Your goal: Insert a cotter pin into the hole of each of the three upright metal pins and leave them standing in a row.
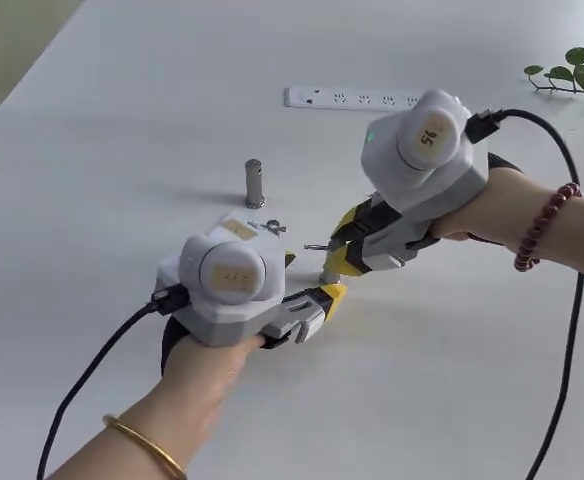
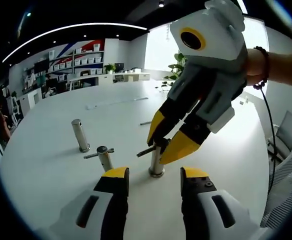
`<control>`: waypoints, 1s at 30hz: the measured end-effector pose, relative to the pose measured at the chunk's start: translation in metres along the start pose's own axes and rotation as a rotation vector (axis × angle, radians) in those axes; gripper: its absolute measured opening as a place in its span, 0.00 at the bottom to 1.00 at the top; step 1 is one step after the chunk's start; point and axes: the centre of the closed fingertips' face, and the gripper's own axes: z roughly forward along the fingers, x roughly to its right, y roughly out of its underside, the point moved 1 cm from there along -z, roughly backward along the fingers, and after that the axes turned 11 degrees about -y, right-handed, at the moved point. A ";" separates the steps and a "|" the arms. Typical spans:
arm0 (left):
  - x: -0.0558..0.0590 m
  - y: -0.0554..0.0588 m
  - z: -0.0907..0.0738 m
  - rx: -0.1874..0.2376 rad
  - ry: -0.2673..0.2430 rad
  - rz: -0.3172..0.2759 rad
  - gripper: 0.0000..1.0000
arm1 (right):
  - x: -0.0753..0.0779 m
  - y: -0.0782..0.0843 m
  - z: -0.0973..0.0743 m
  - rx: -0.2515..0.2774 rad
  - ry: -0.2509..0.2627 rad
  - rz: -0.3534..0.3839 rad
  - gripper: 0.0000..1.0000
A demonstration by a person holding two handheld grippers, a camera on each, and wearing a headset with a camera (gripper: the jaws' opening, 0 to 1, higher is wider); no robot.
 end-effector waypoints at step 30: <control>-0.030 0.002 -0.037 -0.003 -0.013 -0.004 0.54 | 0.017 0.001 0.002 0.031 -0.019 0.010 0.08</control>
